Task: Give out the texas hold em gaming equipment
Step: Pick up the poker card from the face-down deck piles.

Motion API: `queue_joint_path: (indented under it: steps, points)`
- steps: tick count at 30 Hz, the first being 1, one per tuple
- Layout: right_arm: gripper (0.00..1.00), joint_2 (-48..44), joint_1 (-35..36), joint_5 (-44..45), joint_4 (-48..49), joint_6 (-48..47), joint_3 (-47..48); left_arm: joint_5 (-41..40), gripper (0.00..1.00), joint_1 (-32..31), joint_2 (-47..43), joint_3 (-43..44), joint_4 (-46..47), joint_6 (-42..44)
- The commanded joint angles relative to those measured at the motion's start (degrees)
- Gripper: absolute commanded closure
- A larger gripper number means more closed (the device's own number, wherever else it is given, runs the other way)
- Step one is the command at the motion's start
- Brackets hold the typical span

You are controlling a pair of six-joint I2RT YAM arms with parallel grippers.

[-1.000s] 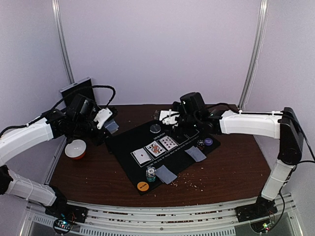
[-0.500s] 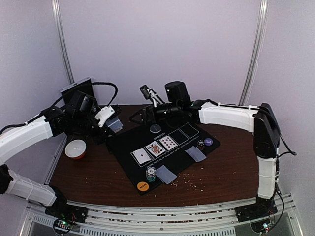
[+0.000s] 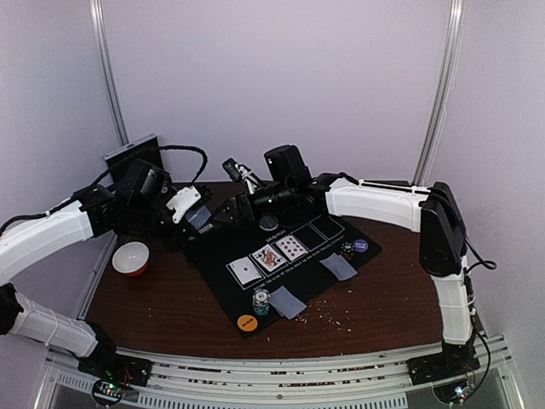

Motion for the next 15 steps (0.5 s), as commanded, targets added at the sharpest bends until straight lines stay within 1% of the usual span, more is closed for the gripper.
queue_joint_path:
  steps: [1,7,10,12,13,15]
  points:
    - [0.01,-1.84,-0.28,0.31,-5.01,-5.01,1.78,-1.12,0.64,-0.48,0.56,1.8,1.91,0.88]
    - [0.01,-5.35,-2.96,1.58,-7.54,-7.52,-2.23,-1.38,0.64,-0.51,0.18,1.62,1.81,1.11]
    - [0.0,-6.69,-3.33,-2.64,-7.09,-9.03,-2.68,-1.05,0.64,-0.52,0.14,1.44,1.64,1.5]
    - [0.0,-6.5,-3.26,-6.94,-4.78,-7.0,-1.88,-0.94,0.64,-0.48,0.25,1.44,1.55,1.66]
    - [0.0,-6.4,-3.23,-8.28,-2.11,-4.63,-1.82,-0.9,0.64,-0.49,0.33,1.5,1.55,1.62]
    - [0.0,-6.0,-3.17,-7.36,3.73,0.46,-2.02,-0.73,0.64,-0.48,0.19,1.52,1.55,1.61]
